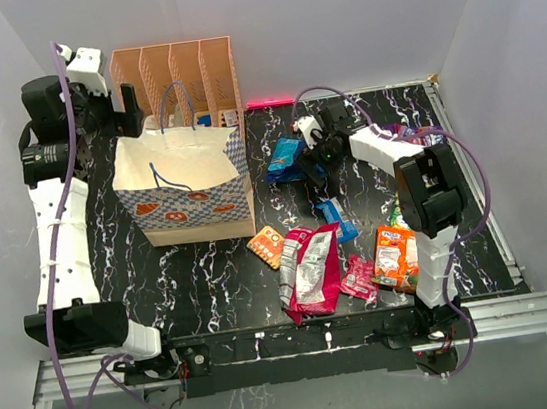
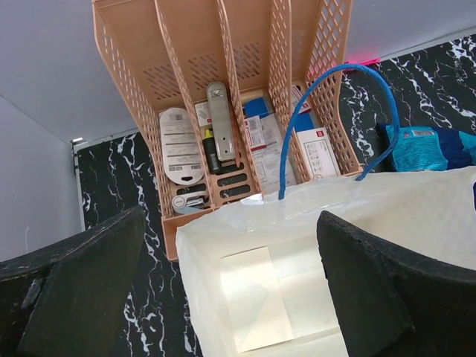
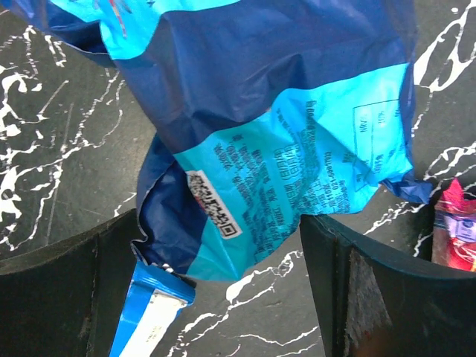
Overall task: Place the snacks into the paper bag
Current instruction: Pick up the paper bag from the center of the board.
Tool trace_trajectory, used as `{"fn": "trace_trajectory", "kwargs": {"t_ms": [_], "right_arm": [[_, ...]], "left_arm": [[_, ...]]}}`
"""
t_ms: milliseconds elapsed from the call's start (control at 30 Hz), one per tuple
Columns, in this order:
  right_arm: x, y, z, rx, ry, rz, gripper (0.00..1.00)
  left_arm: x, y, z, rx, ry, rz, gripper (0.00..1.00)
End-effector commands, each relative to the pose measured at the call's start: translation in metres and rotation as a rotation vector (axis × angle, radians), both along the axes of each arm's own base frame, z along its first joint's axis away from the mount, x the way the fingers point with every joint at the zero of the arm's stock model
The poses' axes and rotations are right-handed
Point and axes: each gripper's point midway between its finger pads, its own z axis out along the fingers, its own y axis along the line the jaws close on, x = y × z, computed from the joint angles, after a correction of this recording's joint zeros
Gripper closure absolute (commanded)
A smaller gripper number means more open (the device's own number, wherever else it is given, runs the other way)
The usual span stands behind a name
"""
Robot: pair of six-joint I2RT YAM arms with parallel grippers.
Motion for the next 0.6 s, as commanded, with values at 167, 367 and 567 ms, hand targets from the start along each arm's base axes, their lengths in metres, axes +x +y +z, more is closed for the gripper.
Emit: {"fn": "trace_trajectory", "kwargs": {"t_ms": [167, 367, 567], "right_arm": [[0.042, 0.006, 0.050, -0.071, -0.298, 0.030, 0.09], [0.040, 0.019, 0.033, -0.104, -0.288, 0.086, 0.08], [0.045, 0.013, 0.025, -0.123, -0.313, 0.040, 0.34]], "left_arm": [[-0.015, 0.000, 0.019, 0.035, -0.073, -0.012, 0.02], [-0.013, 0.000, 0.010, 0.039, -0.051, -0.014, 0.02], [-0.012, -0.001, 0.005, 0.043, -0.042, -0.025, 0.02]]}}
